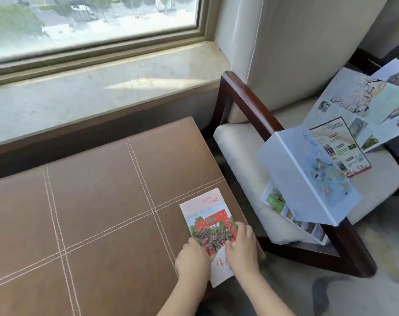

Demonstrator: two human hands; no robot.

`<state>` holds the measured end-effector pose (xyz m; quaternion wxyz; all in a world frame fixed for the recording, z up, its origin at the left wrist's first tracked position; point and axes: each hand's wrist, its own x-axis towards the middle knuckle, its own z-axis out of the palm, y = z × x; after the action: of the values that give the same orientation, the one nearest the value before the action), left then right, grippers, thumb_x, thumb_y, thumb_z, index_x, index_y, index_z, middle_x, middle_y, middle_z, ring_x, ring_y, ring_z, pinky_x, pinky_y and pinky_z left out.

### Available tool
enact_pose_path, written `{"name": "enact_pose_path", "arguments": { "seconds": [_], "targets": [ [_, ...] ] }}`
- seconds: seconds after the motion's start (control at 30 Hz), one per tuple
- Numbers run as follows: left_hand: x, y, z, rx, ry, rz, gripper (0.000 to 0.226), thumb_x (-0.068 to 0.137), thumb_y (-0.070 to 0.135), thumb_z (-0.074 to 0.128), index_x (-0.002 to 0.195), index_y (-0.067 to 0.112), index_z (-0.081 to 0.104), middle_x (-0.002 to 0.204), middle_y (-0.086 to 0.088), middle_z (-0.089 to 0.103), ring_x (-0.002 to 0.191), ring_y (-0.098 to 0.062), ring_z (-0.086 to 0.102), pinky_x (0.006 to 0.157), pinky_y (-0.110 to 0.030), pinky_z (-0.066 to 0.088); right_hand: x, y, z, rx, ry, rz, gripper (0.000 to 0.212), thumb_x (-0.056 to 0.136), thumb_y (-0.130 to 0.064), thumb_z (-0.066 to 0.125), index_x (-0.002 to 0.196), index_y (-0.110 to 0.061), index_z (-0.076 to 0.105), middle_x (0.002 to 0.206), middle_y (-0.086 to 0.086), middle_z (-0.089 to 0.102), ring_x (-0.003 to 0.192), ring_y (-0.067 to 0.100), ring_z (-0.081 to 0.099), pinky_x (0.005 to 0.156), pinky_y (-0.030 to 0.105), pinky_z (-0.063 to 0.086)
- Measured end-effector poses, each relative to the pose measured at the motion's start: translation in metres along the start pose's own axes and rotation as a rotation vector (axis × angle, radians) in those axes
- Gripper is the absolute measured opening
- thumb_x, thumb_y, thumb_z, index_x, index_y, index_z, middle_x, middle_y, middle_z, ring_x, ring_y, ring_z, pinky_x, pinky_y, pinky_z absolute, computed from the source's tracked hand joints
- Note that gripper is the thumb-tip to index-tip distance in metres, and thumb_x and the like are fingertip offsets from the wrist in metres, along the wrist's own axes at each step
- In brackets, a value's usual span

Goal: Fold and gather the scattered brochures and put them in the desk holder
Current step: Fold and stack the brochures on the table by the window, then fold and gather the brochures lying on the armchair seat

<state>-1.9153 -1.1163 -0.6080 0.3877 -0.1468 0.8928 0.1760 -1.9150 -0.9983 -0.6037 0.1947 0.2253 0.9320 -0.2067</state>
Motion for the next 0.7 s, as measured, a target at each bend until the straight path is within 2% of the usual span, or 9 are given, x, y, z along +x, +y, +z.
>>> {"name": "enact_pose_path", "arguments": {
  "seconds": [0.1, 0.2, 0.27, 0.4, 0.47, 0.57, 0.63, 0.7],
  "targets": [
    [0.002, -0.002, -0.006, 0.152, -0.03, 0.006, 0.032, 0.099, 0.031, 0.035, 0.122, 0.011, 0.044, 0.124, -0.006, 0.056, 0.111, -0.022, 0.06, 0.076, -0.033, 0.051, -0.005, -0.008, -0.003, -0.272, 0.075, -0.047, 0.052, 0.09, -0.034, 0.055, 0.136, -0.02, 0.034, 0.138, 0.0, 0.043, 0.129, 0.018, 0.038, 0.104, 0.031, 0.039],
    [-0.009, -0.007, -0.014, 0.132, -0.047, -0.011, 0.037, 0.1, 0.037, 0.032, 0.118, 0.011, 0.051, 0.12, -0.005, 0.06, 0.108, -0.024, 0.061, 0.071, -0.032, 0.045, -0.009, -0.013, -0.013, -0.301, 0.066, -0.043, 0.066, 0.091, -0.039, 0.054, 0.146, -0.017, 0.023, 0.145, 0.002, 0.036, 0.134, 0.019, 0.035, 0.107, 0.033, 0.037],
    [-0.024, -0.01, -0.028, 0.043, -0.006, 0.018, 0.035, 0.099, 0.037, 0.031, 0.11, 0.013, 0.054, 0.11, -0.004, 0.063, 0.099, -0.024, 0.062, 0.069, -0.03, 0.042, -0.017, -0.018, -0.031, -0.214, 0.082, -0.075, 0.059, 0.092, -0.039, 0.053, 0.143, -0.019, 0.03, 0.142, 0.0, 0.041, 0.131, 0.016, 0.039, 0.104, 0.03, 0.039],
    [-0.069, -0.005, -0.066, -0.217, 0.114, 0.2, 0.023, 0.096, 0.033, 0.037, 0.081, 0.019, 0.048, 0.08, 0.002, 0.061, 0.069, -0.017, 0.054, 0.055, -0.029, 0.037, -0.052, -0.026, -0.096, 0.075, 0.168, -0.192, 0.022, 0.092, -0.027, 0.055, 0.114, -0.026, 0.057, 0.114, -0.009, 0.057, 0.103, 0.008, 0.054, 0.081, 0.022, 0.048],
    [-0.099, 0.01, -0.086, -0.369, 0.174, 0.246, 0.025, 0.094, 0.032, 0.042, 0.076, 0.017, 0.049, 0.074, 0.003, 0.062, 0.066, -0.016, 0.056, 0.055, -0.029, 0.036, -0.071, -0.025, -0.137, 0.185, 0.226, -0.251, 0.017, 0.089, -0.019, 0.057, 0.104, -0.027, 0.06, 0.103, -0.013, 0.057, 0.093, 0.007, 0.056, 0.075, 0.023, 0.05],
    [-0.139, 0.051, -0.112, -0.556, 0.211, 0.275, 0.025, 0.092, 0.029, 0.044, 0.07, 0.019, 0.05, 0.068, 0.002, 0.064, 0.066, -0.015, 0.059, 0.056, -0.03, 0.039, -0.086, -0.016, -0.199, 0.246, 0.314, -0.271, 0.018, 0.086, -0.014, 0.059, 0.098, -0.027, 0.063, 0.094, -0.016, 0.056, 0.084, 0.003, 0.054, 0.072, 0.021, 0.046],
    [-0.164, 0.087, -0.123, -0.638, 0.194, 0.315, 0.023, 0.091, 0.027, 0.047, 0.069, 0.022, 0.051, 0.067, 0.004, 0.065, 0.066, -0.011, 0.061, 0.062, -0.031, 0.045, -0.088, -0.003, -0.239, 0.275, 0.364, -0.25, 0.017, 0.085, -0.012, 0.06, 0.096, -0.024, 0.064, 0.092, -0.012, 0.058, 0.084, 0.008, 0.056, 0.072, 0.026, 0.049],
    [-0.185, 0.129, -0.13, -0.671, 0.186, 0.381, 0.02, 0.089, 0.027, 0.049, 0.071, 0.022, 0.054, 0.069, 0.003, 0.066, 0.069, -0.015, 0.063, 0.07, -0.037, 0.049, -0.084, 0.015, -0.278, 0.307, 0.405, -0.222, 0.017, 0.085, -0.011, 0.061, 0.096, -0.024, 0.064, 0.091, -0.009, 0.057, 0.081, 0.012, 0.057, 0.072, 0.03, 0.051]
  ]
}}
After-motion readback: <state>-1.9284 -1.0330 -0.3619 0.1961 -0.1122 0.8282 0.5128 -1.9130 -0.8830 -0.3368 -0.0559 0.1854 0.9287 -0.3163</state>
